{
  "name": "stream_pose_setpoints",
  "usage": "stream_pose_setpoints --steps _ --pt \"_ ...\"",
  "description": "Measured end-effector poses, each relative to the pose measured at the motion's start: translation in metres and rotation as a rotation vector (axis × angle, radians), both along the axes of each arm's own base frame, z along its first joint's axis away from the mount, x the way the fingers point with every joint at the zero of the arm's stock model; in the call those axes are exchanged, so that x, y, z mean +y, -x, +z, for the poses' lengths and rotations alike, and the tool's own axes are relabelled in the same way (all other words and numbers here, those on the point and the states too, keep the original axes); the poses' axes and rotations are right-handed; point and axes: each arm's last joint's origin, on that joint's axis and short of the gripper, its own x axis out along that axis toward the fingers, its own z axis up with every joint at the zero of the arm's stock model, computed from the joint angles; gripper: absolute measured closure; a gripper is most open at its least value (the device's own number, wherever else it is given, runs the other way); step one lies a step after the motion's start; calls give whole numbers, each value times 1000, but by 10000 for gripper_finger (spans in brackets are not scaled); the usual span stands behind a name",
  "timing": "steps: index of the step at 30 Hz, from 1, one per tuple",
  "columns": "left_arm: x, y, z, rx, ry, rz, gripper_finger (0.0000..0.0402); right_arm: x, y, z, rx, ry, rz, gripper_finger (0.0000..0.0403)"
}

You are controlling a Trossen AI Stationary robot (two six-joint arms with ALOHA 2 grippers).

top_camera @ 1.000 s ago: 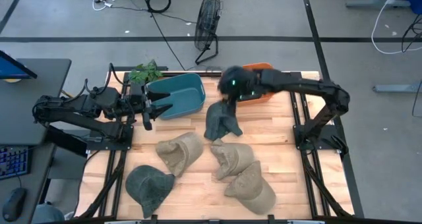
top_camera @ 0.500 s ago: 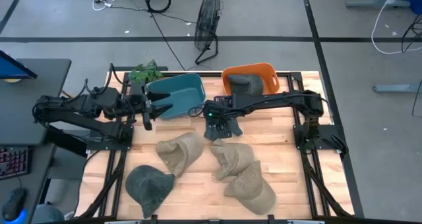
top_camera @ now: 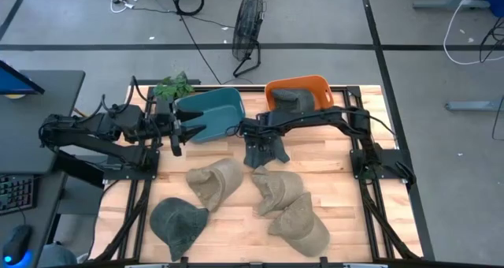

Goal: Pick & Place hat
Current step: Put the right black cap into the orange bin

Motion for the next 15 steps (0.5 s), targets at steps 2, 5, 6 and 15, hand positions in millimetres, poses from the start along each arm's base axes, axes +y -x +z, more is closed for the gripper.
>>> stream_pose_setpoints --steps 2,5,6,15 --pt "0 0 0 0 0 0 170 -2 -1 0 -18 -17 -3 241" --pt "0 0 0 0 0 0 170 -2 -3 1 -37 -18 -2 275" --pt "0 0 0 0 0 0 170 -2 -3 1 -40 -19 -1 290" --pt "0 0 0 0 0 0 170 5 5 8 -4 -73 -29 388"
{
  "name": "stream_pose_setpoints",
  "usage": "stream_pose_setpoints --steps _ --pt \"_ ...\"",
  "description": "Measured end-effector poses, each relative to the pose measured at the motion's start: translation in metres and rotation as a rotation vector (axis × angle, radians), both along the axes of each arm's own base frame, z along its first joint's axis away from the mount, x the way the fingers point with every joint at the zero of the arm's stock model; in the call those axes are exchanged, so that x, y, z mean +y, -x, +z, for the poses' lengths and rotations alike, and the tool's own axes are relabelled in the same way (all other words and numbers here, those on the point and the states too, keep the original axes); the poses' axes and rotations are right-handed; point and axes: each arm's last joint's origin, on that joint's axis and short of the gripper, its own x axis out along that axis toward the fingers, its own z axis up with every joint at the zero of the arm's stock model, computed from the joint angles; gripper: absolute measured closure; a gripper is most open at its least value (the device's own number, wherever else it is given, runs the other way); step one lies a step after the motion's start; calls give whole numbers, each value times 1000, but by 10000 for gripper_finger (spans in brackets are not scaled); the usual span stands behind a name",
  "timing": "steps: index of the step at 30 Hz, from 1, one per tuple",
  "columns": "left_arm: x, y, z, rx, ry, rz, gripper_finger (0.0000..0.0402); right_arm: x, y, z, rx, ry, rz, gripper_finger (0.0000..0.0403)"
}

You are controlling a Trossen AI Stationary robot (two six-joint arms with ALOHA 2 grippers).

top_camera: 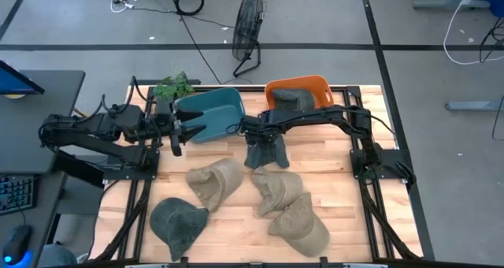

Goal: Pick & Place hat
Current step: Put the right black cap into the orange bin

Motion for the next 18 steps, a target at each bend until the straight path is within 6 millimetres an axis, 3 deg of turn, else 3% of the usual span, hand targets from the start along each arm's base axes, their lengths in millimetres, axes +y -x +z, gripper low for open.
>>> stream_pose_setpoints --steps 3,9,18 --pt "0 0 0 0 0 0 170 9 4 13 -26 -63 -49 396" --pt "0 0 0 0 0 0 170 27 18 60 -155 -97 -148 397" --pt "0 0 0 -5 18 1 170 33 70 141 -361 -94 -420 400"
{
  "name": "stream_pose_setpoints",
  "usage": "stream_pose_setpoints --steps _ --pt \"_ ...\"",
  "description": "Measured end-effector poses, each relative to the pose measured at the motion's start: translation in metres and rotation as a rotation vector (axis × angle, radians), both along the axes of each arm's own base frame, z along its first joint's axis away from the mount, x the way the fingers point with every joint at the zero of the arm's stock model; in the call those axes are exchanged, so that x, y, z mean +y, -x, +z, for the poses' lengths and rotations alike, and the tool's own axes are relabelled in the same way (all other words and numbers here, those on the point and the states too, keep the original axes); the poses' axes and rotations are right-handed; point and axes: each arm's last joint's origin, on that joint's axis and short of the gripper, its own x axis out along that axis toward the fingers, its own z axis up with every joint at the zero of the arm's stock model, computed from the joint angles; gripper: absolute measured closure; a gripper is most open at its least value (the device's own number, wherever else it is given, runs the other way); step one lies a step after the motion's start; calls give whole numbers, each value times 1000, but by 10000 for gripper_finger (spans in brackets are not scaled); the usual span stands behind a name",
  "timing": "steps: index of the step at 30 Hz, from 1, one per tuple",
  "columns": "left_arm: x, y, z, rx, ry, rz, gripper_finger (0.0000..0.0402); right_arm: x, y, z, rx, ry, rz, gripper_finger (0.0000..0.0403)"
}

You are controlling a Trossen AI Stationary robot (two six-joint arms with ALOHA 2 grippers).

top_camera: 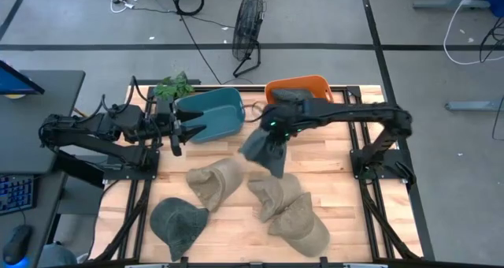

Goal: Pick & Place hat
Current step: Put the right black cap into the orange bin

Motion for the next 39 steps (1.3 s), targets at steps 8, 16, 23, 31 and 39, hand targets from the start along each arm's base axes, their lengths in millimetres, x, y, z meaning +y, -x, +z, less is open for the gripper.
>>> stream_pose_setpoints --steps 8,16,23,31,39 --pt "0 0 0 0 0 0 170 -39 60 43 -28 272 -415 400" --pt "0 0 0 -1 0 0 170 -102 83 39 4 260 -756 399" --pt "0 0 0 -1 1 0 170 -145 86 19 96 236 -881 399" --pt "0 0 0 -1 -1 1 170 -171 63 -25 241 170 -864 399" --pt "0 0 0 -1 -1 0 170 -181 45 -63 350 65 -814 399"
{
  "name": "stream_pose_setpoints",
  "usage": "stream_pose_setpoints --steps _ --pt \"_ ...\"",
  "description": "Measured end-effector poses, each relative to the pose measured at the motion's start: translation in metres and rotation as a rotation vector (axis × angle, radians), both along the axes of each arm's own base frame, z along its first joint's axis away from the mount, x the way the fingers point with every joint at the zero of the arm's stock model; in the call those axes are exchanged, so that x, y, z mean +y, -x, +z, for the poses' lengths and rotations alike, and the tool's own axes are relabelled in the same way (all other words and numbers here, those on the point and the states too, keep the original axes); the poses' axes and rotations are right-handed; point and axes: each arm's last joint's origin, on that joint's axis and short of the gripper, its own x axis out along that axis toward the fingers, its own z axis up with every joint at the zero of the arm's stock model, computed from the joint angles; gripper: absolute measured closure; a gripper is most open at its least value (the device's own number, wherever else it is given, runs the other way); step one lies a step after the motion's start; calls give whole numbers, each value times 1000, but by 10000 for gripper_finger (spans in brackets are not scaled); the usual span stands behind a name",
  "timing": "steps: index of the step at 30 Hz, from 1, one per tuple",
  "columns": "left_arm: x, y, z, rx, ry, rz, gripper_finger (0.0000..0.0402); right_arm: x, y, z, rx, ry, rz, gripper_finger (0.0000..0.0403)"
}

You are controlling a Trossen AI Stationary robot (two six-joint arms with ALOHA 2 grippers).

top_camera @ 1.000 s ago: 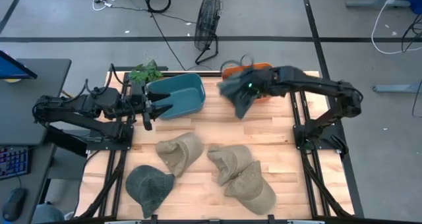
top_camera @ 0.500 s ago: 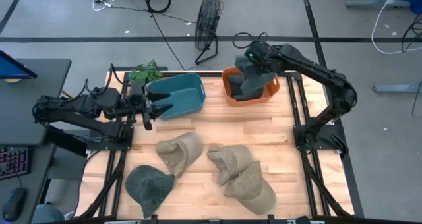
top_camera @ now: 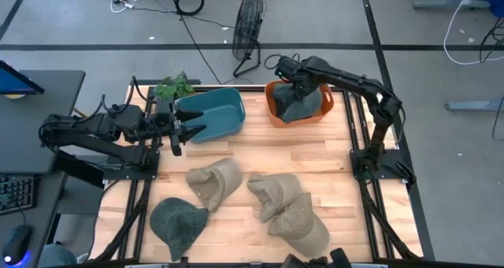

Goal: Pick & Place hat
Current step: Put the right black cap into the orange bin

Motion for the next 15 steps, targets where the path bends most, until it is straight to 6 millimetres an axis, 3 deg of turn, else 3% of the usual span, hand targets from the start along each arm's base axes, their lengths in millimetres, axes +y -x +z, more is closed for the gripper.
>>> stream_pose_setpoints --steps 6,15 --pt "0 0 0 1 0 0 170 -5 -4 -7 42 42 18 379" --pt "0 0 0 1 -1 0 170 -4 -4 -7 37 0 78 292"
